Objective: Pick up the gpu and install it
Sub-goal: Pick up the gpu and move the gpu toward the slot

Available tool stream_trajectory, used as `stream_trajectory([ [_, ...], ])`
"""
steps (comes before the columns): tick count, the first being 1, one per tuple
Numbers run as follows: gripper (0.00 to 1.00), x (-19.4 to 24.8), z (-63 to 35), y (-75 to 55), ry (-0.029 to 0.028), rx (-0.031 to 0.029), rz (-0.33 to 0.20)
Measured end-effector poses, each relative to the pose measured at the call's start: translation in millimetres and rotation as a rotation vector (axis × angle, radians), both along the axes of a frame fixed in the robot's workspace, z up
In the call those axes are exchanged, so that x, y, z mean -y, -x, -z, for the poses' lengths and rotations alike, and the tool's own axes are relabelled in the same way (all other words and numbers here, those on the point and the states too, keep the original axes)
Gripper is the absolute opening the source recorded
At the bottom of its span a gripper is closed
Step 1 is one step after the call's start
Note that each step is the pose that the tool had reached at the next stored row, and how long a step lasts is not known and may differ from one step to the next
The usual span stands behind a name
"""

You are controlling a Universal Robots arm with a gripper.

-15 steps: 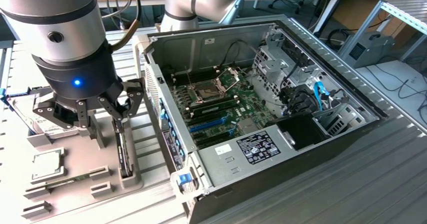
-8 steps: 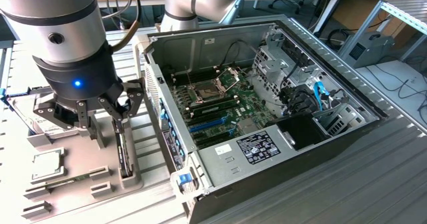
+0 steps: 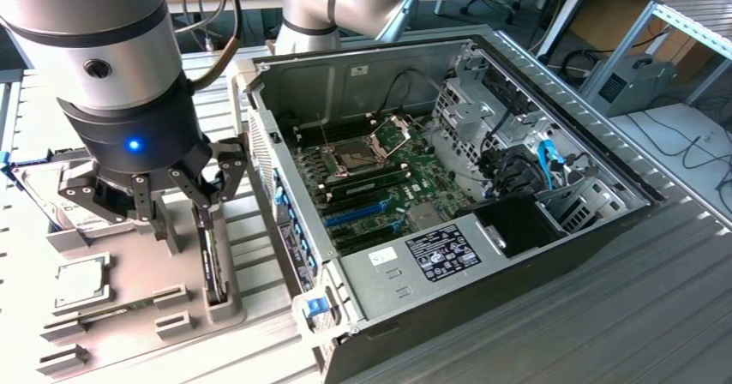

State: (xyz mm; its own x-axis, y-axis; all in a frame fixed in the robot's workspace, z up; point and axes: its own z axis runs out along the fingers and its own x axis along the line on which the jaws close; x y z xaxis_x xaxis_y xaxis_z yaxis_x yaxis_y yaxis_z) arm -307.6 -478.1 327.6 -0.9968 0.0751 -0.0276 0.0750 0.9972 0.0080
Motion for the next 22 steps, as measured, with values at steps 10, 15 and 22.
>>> stream_trajectory([
  [10, 0.48, 0.0, 3.3, 0.0, 0.0000, 0.0000, 0.000],
  [15, 0.48, 0.0, 4.4, 0.0, 0.0000, 0.0000, 0.000],
  [22, 0.48, 0.0, 6.0, 0.0, 0.0000, 0.0000, 0.000],
])
